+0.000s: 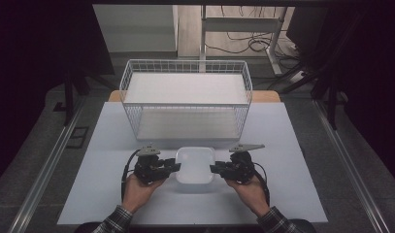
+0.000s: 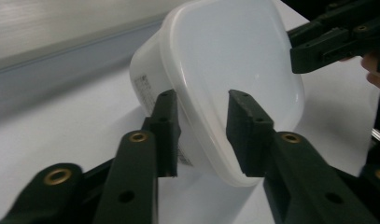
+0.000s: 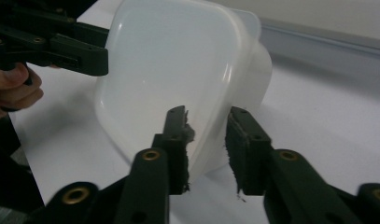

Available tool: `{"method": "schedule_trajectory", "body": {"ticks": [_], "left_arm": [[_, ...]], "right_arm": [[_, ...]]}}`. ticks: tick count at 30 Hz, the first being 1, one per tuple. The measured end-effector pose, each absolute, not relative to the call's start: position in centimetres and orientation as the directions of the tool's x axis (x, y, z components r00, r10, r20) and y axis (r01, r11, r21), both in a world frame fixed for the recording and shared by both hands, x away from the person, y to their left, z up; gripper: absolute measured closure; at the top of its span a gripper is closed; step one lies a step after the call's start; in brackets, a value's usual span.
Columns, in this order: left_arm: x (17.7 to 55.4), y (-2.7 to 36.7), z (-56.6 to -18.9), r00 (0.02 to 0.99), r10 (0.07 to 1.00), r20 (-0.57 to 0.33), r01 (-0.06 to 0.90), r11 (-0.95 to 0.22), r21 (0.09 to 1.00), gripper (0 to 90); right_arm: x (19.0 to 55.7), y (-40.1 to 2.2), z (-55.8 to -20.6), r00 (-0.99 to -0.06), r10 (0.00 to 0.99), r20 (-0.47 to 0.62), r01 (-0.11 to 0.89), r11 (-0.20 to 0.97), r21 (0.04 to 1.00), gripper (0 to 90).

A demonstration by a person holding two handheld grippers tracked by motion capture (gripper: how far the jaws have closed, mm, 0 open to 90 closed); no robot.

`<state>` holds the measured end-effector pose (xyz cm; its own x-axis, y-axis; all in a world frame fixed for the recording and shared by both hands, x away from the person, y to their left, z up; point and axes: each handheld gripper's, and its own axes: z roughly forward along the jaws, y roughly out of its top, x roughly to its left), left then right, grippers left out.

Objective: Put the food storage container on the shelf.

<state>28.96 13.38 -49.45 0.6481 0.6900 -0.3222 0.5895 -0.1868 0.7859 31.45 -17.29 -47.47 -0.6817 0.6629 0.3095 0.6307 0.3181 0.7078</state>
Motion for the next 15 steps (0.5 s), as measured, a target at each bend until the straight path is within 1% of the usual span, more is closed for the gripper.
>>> {"method": "schedule_trajectory", "body": {"ticks": [1, 2, 3, 4, 7, 15], "left_arm": [[28.76, 13.5, -49.34, 0.631, 0.714, -0.303, 0.578, -0.172, 0.798, 75.6], [28.76, 13.5, -49.34, 0.631, 0.714, -0.303, 0.578, -0.172, 0.798, 77.3], [28.69, 13.34, -49.39, 0.625, 0.731, -0.274, 0.564, -0.18, 0.806, 77.3], [28.73, 13.39, -49.44, 0.619, 0.733, -0.281, 0.568, -0.171, 0.805, 77.3], [28.79, 13.65, -49.62, 0.61, 0.729, -0.31, 0.577, -0.141, 0.805, 77.3], [28.87, 13.74, -49.3, 0.593, 0.737, -0.324, 0.572, -0.102, 0.814, 77.4]], "right_arm": [[31.25, -17.34, -47.39, -0.68, 0.669, 0.299, 0.621, 0.309, 0.721, 78.1], [31.25, -17.34, -47.39, -0.68, 0.669, 0.299, 0.621, 0.309, 0.721, 78.1], [31.16, -17.23, -47.46, -0.686, 0.673, 0.276, 0.606, 0.319, 0.728, 78.0], [30.86, -16.8, -47.63, -0.698, 0.682, 0.221, 0.572, 0.344, 0.745, 78.2], [30.8, -16.67, -47.53, -0.696, 0.685, 0.215, 0.56, 0.331, 0.76, 78.3], [31.05, -16.82, -47.15, -0.704, 0.677, 0.217, 0.532, 0.299, 0.793, 78.4]]}}
